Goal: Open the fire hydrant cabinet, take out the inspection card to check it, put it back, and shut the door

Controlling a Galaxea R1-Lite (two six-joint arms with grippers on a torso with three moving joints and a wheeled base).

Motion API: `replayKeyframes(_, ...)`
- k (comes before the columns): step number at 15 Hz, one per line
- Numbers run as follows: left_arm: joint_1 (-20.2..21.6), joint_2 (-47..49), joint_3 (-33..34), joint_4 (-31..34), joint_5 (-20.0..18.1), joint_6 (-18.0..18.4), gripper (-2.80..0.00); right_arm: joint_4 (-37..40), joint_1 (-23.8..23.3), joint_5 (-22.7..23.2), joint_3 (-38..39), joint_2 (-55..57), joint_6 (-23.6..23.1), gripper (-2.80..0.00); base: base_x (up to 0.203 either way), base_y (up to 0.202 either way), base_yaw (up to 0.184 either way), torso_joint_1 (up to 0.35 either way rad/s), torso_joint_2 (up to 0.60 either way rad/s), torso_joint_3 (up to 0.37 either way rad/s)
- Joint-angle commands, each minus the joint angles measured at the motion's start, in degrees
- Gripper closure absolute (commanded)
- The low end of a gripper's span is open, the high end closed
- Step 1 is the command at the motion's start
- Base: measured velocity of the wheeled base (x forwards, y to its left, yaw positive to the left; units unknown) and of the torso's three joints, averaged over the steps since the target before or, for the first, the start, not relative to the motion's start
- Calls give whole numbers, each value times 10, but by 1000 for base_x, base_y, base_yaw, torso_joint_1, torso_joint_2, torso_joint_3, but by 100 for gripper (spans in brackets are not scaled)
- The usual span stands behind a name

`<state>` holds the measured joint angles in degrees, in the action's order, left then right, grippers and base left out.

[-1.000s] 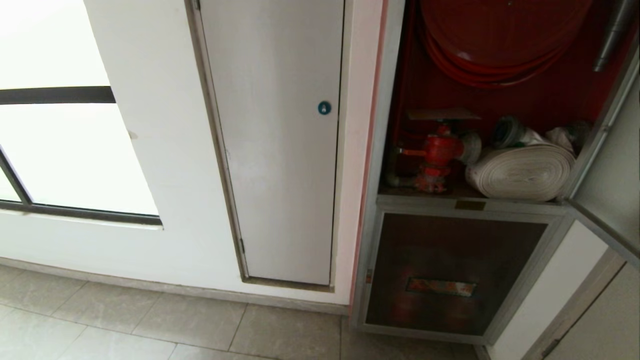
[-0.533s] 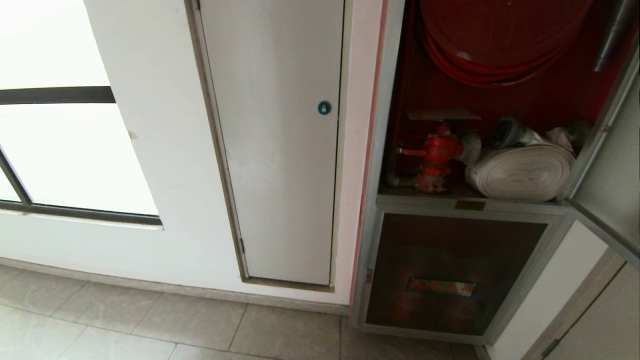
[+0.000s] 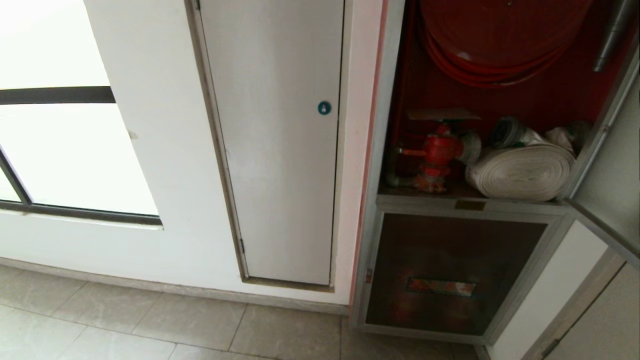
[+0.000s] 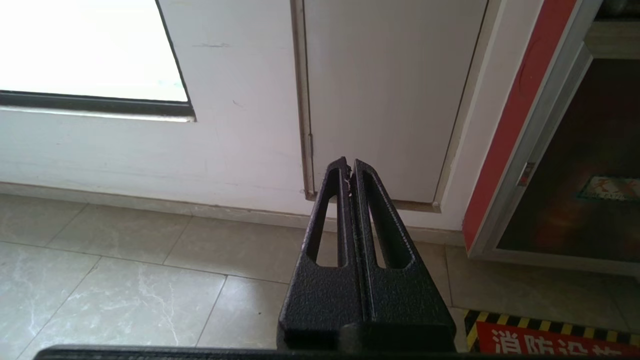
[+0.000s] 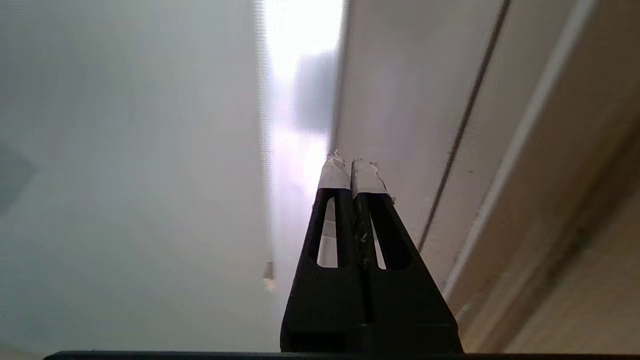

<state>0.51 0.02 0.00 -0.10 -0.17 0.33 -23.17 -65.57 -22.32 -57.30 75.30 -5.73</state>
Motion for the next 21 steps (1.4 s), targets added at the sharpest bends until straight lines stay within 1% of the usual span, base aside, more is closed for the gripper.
replayKeyframes(1, 0, 1, 1, -1, 0, 0, 0, -1, 6, -1, 0, -1, -1, 0, 0, 0, 0, 0, 0, 0)
replayKeyframes(5, 0, 0, 1, 0, 0, 0, 0, 1, 16, -1, 11, -3, -1, 0, 0, 0, 0, 0, 0, 0)
replayKeyframes(10, 0, 0, 1, 0, 0, 0, 0, 1, 14, -5, 11, -12, 0, 0, 0, 0, 0, 0, 0, 0)
replayKeyframes(12, 0, 0, 1, 0, 0, 0, 0, 0, 5, -9, 10, -21, -1, 0, 0, 0, 0, 0, 0, 0)
replayKeyframes(16, 0, 1, 1, 0, 0, 0, 0, 0, -29, -8, 9, -19, -2, 0, 0, 0, 0, 0, 0, 0)
replayKeyframes(21, 0, 1, 1, 0, 0, 0, 0, 1, -30, -5, 4, 1, -2, 0, 0, 0, 0, 0, 0, 0)
